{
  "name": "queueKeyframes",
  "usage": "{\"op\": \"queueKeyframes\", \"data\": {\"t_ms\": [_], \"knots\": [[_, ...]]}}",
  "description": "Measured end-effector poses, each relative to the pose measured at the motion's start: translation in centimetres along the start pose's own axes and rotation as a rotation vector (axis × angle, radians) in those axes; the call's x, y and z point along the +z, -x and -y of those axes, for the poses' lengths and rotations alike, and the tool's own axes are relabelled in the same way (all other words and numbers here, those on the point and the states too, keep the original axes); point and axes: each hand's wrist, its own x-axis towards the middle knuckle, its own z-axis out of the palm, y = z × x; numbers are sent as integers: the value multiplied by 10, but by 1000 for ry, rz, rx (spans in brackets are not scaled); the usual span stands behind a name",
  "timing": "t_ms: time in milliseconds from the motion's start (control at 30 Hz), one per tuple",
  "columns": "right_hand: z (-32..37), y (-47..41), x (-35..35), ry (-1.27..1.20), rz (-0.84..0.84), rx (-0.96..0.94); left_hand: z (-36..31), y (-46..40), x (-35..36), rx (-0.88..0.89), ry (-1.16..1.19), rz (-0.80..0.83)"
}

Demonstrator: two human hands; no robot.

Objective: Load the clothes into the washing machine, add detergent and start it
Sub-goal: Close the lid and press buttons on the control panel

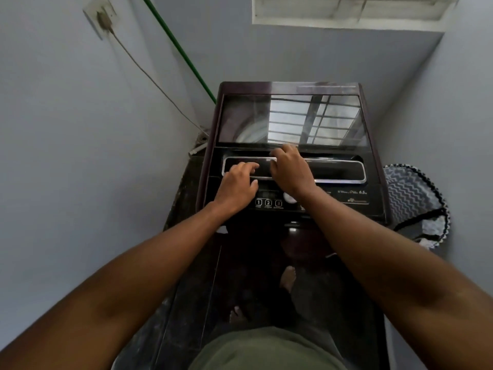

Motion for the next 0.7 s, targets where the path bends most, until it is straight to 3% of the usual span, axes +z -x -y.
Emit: {"op": "queueKeyframes", "data": {"t_ms": [233, 467, 700], "knots": [[30, 64, 21, -40, 178, 98, 18, 38, 12, 91, -40, 170], [41, 104, 32, 105, 390, 157, 30, 42, 19, 120, -228, 163], [41, 115, 35, 198, 423, 133, 20, 39, 20, 82, -257, 178]]}}
